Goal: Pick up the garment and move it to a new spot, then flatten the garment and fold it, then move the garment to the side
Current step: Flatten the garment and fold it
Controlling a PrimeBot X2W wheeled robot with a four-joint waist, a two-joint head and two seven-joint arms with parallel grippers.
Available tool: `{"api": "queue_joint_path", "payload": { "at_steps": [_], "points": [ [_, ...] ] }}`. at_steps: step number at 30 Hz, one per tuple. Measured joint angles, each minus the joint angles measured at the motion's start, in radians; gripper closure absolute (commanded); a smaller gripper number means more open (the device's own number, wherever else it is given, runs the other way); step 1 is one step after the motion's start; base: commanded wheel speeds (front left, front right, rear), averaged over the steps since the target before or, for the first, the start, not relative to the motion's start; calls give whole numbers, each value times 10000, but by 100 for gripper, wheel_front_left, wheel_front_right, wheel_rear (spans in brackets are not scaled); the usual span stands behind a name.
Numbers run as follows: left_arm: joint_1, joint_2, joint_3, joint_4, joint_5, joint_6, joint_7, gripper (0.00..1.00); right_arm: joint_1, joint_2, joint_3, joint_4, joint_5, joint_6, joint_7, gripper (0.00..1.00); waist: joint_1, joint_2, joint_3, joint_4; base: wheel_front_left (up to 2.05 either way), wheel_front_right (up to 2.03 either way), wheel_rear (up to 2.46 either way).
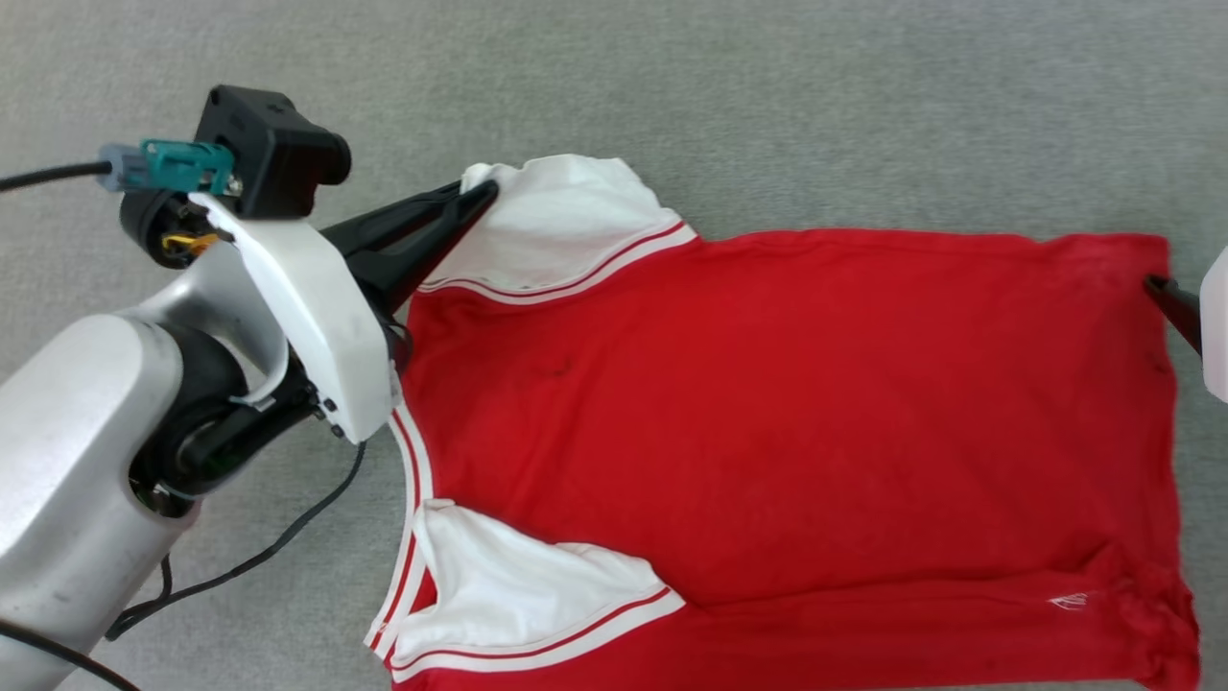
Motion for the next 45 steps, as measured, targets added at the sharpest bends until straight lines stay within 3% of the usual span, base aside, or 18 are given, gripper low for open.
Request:
{"api": "queue_joint_path", "payload": {
  "at_steps": [15, 16, 17, 18, 27, 32, 45],
  "points": [
    [11, -337, -671, -405, 238, 0, -882, 100, -445, -251, 709, 1774, -155, -2, -610, 0, -1, 0, 603, 926, 0, 0, 0],
    [12, -332, -713, -366, 236, 0, -922, 100, -447, -288, 798, 1808, -107, -4, -629, 22, -1, 0, 599, 933, 0, 0, 0],
    [12, -324, -738, -322, 224, 0, -966, 100, -449, -324, 861, 1833, -44, -19, -667, 74, -2, 0, 593, 937, 0, 0, 0],
    [12, -311, -763, -274, 217, 0, -993, 100, -448, -334, 928, 1848, -10, -19, -725, 100, -2, -1, 581, 936, 0, 0, 0],
    [787, -276, -800, 307, -92, 4, -1762, 100, -117, -245, 1358, 2050, 221, -15, -2142, 100, -1, -1, 53, 738, 0, 0, 0],
    [1492, 46, -686, 397, -234, 194, -2201, 100, 446, -313, 1407, 1810, 564, 2, -2903, 100, -1, 0, -503, 595, 0, 0, 0],
    [4150, 1051, -736, -591, -773, 1166, -2961, 100, 3177, -474, 539, -42, 1358, 0, -3787, 100, -1, -1, -2058, 310, 0, 0, 0]
  ]
}}
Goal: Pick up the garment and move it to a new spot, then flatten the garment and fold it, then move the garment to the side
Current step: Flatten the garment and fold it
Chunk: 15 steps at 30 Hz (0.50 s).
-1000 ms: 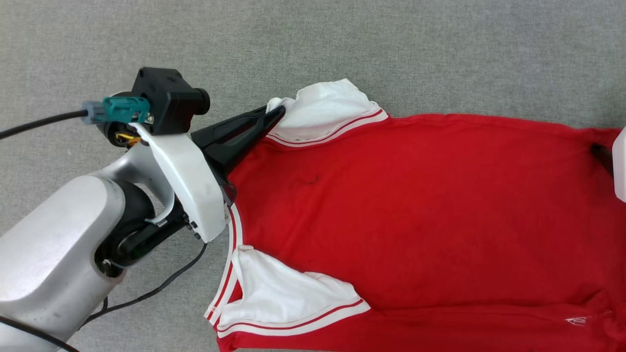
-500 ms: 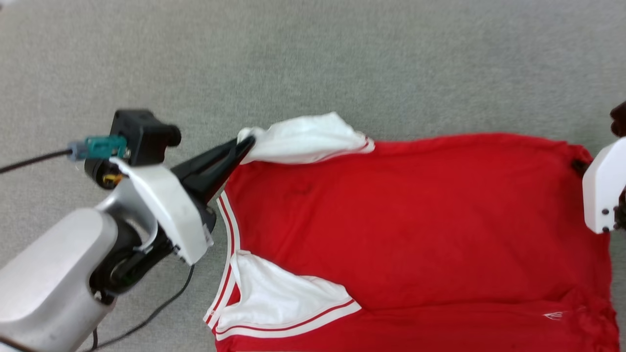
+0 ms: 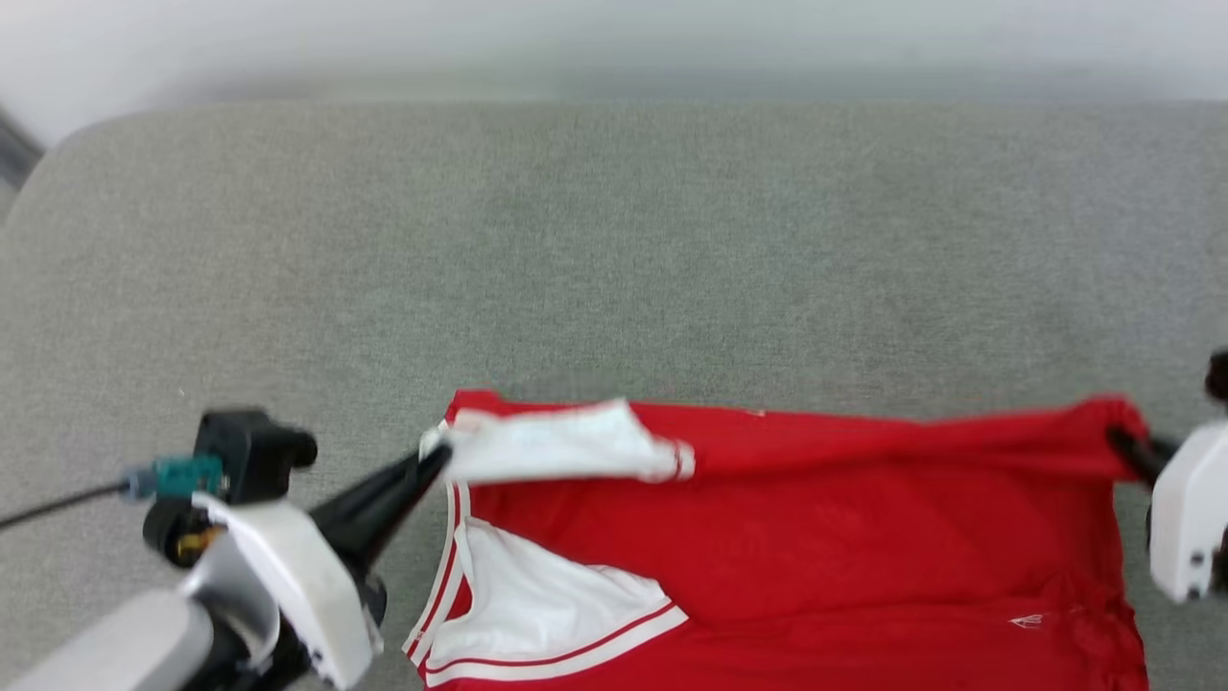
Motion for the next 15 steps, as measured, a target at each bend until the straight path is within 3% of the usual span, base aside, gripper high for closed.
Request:
{"api": "queue_joint_path", "payload": {
  "at_steps": [8, 15],
  "points": [
    [1556, 385, -506, -33, -209, 303, -198, 100, 2004, -136, 146, -700, 282, 0, 282, 100, 0, 0, -308, -55, 0, 0, 0],
    [1959, 268, -1005, 531, -215, 125, -13, 100, 2716, -725, 481, -895, 253, 2, 458, 100, 0, 0, -257, -3, 0, 0, 0]
  ]
}}
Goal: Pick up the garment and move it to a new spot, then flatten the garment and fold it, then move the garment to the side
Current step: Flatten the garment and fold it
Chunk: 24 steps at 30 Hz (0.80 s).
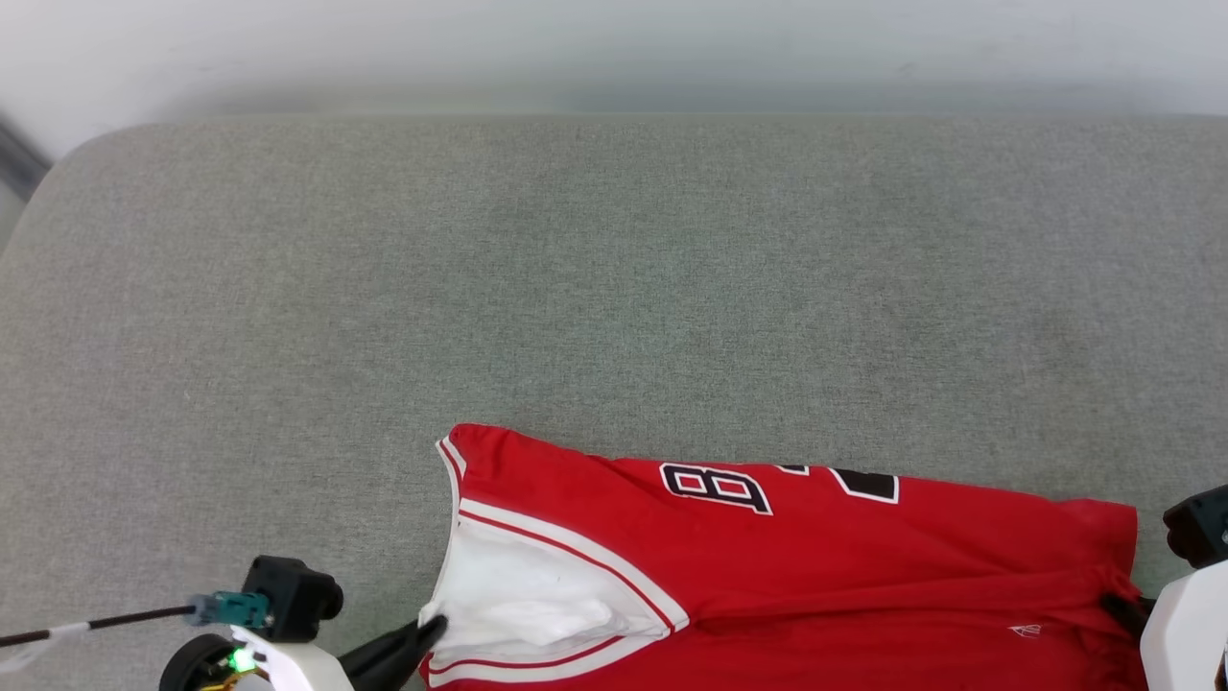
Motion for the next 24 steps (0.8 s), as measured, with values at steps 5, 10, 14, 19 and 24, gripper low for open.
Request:
{"api": "queue_joint_path", "payload": {
  "at_steps": [5, 10, 14, 19, 24],
  "points": [
    [-105, -458, -380, 696, 408, -201, 88, 100, 58, -215, 368, 38, -92, -2, -123, 100, 0, 0, 121, 39, 0, 0, 0],
    [-186, -934, -694, 1271, 629, -458, 96, 100, 43, -359, 830, 63, -253, -2, -286, 100, 0, 0, 220, 50, 0, 0, 0],
    [-381, -1175, -907, 1730, 963, -545, 75, 100, -17, -441, 1108, 178, -366, -2, -476, 100, 1, 0, 246, 57, 0, 0, 0],
    [-466, -1417, -1011, 2130, 1141, -616, -65, 0, -136, -403, 1308, 359, -349, -4, -650, 0, 1, 0, 145, 43, 0, 0, 0],
    [-439, -1507, -1037, 2251, 1214, -600, -332, 0, -183, -174, 1137, 410, 188, -2, -683, 0, 1, 0, -136, 6, 0, 0, 0]
  ]
}}
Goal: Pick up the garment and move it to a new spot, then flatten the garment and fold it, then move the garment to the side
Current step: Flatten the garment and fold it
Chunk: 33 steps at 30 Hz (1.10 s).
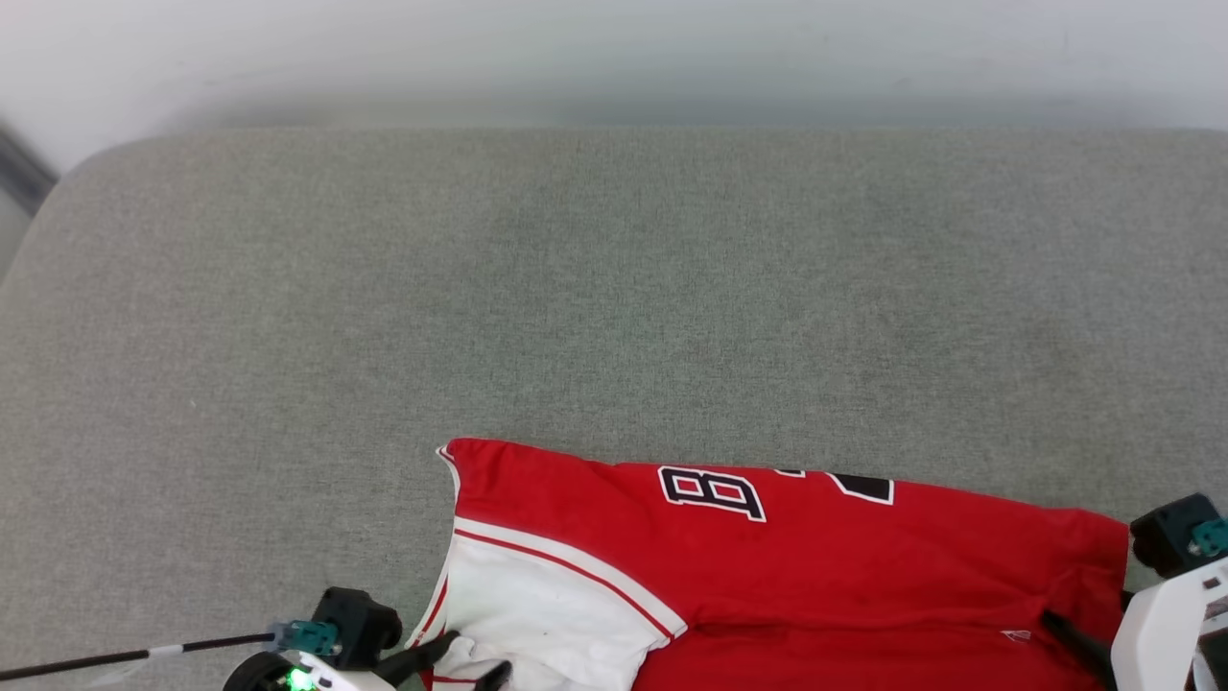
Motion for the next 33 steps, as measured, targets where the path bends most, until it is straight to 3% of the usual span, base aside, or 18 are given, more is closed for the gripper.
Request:
{"api": "queue_joint_path", "payload": {
  "at_steps": [5, 11, 12, 16, 20, 25, 30, 33],
  "points": [
    [169, 113, 445, -349, -198, 314, -610, 0, -112, 56, -487, -431, 635, 0, 100, 0, 0, 0, -406, -33, 0, 0, 0],
    [521, 236, 1588, -1133, -439, 1221, -1969, 0, -87, 401, -1565, -1158, 844, 0, 412, 0, 0, 0, -762, -65, 0, 0, 0],
    [764, -15, 2506, -1384, -382, 1684, -2301, 0, 28, 800, -2253, -1407, 734, 0, 642, 0, 0, 0, -853, -29, 0, 0, 0],
    [1365, -959, 4531, -1871, 625, 2107, -2332, 0, 224, 1538, -3068, -1670, 424, 0, 953, 0, 1, 0, -928, 47, 0, 0, 0],
    [2290, -2207, 6470, -2234, 2433, 2096, -2357, 0, 505, 2424, -3820, -1793, 27, -2, 1124, 0, 1, 0, -905, 115, 0, 0, 0],
    [3023, -3766, 8004, -2497, 4598, 1630, -2359, 0, 854, 3542, -4529, -1753, -435, -2, 1099, 0, 1, 0, -893, 182, 0, 0, 0],
    [3590, -4698, 9091, -2786, 6504, 1030, -2359, 0, 1121, 4458, -5256, -1419, -897, -2, 999, 0, 0, 0, -889, 229, 0, 0, 0],
    [3799, -4976, 9415, -2982, 7325, 458, -2359, 0, 1192, 4784, -5620, -1172, -1225, 0, 930, 0, 1, 0, -852, 271, 0, 0, 0]
  ]
}}
